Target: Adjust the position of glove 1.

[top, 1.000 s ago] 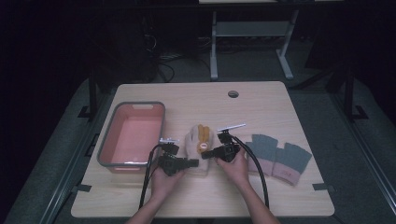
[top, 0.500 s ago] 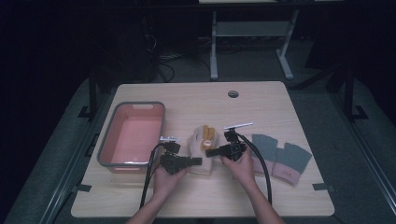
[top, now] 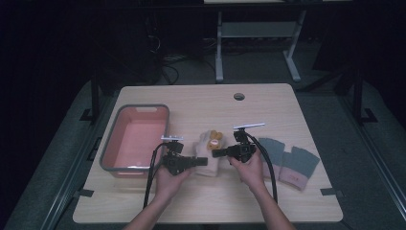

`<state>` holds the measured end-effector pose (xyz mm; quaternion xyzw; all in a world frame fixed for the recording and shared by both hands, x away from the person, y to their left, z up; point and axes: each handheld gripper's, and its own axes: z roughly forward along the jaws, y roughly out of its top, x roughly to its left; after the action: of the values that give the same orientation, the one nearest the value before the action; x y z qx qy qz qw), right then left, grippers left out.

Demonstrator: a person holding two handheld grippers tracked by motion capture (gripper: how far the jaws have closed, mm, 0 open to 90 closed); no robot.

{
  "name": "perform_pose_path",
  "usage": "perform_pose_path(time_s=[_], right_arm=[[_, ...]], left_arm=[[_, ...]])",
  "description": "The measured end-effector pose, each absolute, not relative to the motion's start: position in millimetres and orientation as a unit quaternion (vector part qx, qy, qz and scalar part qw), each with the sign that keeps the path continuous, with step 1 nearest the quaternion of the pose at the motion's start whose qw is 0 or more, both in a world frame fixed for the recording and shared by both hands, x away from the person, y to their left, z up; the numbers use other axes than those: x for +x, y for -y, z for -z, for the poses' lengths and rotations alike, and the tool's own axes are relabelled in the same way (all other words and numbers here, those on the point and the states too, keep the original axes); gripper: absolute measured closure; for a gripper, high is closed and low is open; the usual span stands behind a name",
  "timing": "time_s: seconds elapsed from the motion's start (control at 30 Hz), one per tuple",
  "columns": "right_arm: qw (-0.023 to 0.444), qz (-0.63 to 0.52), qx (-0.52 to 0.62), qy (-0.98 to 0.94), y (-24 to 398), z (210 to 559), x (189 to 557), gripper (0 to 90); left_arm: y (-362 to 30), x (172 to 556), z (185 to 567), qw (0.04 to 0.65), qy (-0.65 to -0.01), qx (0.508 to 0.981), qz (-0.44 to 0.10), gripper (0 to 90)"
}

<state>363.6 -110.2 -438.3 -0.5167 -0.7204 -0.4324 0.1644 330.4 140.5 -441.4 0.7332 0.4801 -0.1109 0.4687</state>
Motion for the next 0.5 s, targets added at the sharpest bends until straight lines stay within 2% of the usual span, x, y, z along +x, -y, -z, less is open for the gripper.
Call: perform_pose_path(time_s=[0.5], right_arm=[[0.154, 0.454, -0.506, 0.717, 111.3, 406.4, 362.7, 83.7]], left_arm=[[-147.5, 334.2, 413.2, 0.493, -0.464, 0.725, 0.123, 68.2]])
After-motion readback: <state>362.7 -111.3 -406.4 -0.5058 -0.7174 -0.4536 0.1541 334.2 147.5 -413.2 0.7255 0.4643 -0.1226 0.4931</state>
